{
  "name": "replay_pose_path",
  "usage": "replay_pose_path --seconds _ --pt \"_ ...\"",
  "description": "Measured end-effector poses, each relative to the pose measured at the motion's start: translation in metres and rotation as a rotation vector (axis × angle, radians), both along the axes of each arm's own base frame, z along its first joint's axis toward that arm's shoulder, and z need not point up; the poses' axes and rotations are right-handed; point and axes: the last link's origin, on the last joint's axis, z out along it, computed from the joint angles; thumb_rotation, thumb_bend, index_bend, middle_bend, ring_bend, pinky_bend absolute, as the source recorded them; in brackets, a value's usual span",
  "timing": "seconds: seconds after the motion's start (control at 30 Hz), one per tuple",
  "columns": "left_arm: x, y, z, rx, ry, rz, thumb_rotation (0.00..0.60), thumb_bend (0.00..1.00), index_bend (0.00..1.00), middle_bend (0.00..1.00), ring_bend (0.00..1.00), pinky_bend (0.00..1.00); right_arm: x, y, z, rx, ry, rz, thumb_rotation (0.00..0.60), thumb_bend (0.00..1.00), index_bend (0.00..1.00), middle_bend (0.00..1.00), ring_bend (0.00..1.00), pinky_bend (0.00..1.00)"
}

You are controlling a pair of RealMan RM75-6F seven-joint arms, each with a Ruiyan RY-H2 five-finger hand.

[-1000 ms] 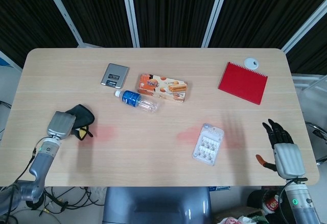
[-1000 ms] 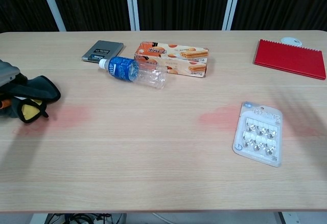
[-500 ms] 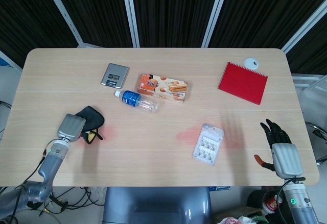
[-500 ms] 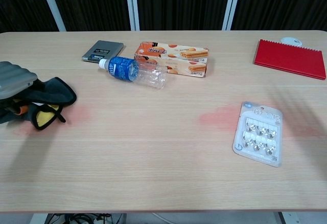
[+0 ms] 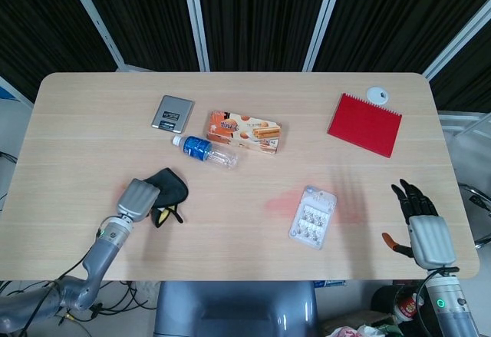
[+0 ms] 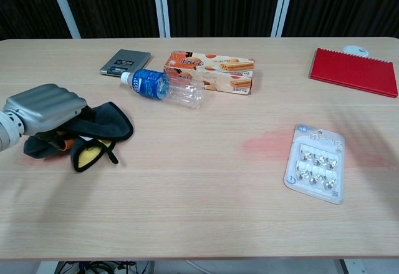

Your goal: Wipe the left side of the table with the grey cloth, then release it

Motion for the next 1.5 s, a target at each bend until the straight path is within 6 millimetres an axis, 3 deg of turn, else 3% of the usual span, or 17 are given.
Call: replay_pose_path --seconds 0.3,0.83,1.03,1.2,1.5 --pt "-0.008 0.003 0.005 0.014 0.034 0.009 0.6 0.53 0.72 0.71 0.64 0.74 0.0 0.0 0.0 0.0 -0.001 0.0 0.6 0.14 0.0 0.0 0.0 0.14" --pt "-0.08 0.031 0.069 0.175 0.122 0.165 0.6 0.53 0.72 0.71 0.64 0.74 0.001 0.001 -0.002 0.003 0.007 0.002 0.6 0.14 0.0 0.0 0.0 0.14" --pt "-0.102 0.036 0.085 0.215 0.137 0.225 0.6 0.53 0.72 0.71 0.64 0.74 0.001 0.001 -0.002 0.003 0.008 0.001 0.6 0.14 0.0 0.0 0.0 0.14" --pt "-0.104 0.038 0.082 0.216 0.121 0.241 0.6 0.53 0.72 0.71 0.64 0.74 0.0 0.0 -0.002 0.003 0.008 -0.002 0.6 0.13 0.0 0.0 0.0 0.14" --pt "-0.081 0.038 0.054 0.167 0.079 0.198 0.6 0.53 0.72 0.71 0.64 0.74 0.0 0.0 0.0 -0.003 0.003 -0.007 0.6 0.14 0.0 0.0 0.0 0.14"
